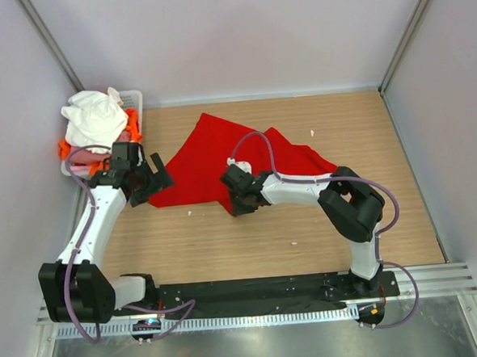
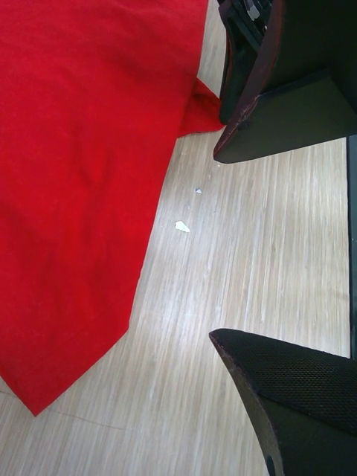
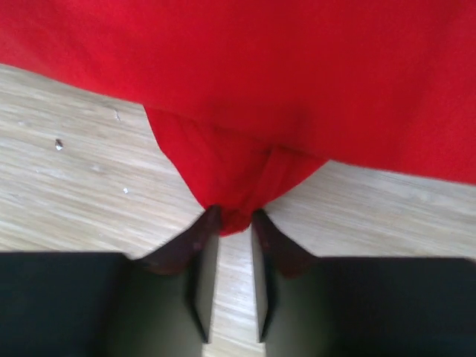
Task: Fold and stack the t-shirts
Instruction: Flatten the tshirt out
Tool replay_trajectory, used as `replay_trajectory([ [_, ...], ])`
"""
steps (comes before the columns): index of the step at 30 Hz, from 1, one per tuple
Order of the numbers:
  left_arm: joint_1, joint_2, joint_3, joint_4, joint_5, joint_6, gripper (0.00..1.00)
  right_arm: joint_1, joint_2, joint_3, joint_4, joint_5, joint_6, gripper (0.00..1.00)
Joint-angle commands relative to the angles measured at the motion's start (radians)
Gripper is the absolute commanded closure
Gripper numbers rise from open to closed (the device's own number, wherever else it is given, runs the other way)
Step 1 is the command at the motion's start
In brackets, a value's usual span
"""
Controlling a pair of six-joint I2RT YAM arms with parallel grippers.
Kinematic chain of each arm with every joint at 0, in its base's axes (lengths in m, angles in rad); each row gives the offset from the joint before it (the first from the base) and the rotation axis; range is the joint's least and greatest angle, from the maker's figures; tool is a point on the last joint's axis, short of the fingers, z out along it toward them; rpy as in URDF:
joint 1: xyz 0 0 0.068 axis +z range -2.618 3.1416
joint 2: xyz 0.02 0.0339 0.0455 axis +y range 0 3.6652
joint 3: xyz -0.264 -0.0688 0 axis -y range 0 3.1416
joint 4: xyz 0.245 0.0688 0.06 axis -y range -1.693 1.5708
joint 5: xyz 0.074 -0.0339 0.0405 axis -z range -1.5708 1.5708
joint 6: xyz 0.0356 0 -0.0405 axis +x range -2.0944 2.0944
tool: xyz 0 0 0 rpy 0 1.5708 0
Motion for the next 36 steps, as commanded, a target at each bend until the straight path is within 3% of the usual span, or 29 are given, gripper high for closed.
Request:
replay_trajectory([
  [1,0.006,-0.03,-0.006,0.015,-0.018,0.016,0.07,-0.003,0.007,-0.039,0.03,0.071,0.005,0.76],
  [4,0.006,-0.029,-0.011,0.017,-0.044,-0.004,0.13,-0.024,-0.02,-0.091,0.054,0.078,-0.01,0.97],
  [11,0.006,0.025,-0.03,0.031,-0.09,-0.087,0.19,-0.06,-0.354,-0.335,-0.122,0.31,-0.013,0.98],
  [16,-0.03,0.068,-0.081,0.124,-0.088,-0.155,0.26,-0.089,-0.603,-0.459,-0.19,0.298,0.002,0.99],
  [22,-0.173,0.103,-0.156,0.147,-0.144,-0.234,0.3,-0.098,-0.648,-0.496,-0.213,0.276,0.002,0.99],
  [27,-0.303,-0.036,-0.254,0.059,-0.223,-0.308,0.3,-0.12,-0.639,-0.48,-0.219,0.285,-0.012,0.99],
  [31,-0.336,-0.133,-0.345,0.009,-0.257,-0.363,0.3,-0.138,-0.619,-0.475,-0.2,0.266,-0.029,0.99],
  [36,-0.336,-0.158,-0.449,0.061,-0.257,-0.409,0.29,-0.143,-0.596,-0.464,-0.185,0.246,-0.032,0.99],
])
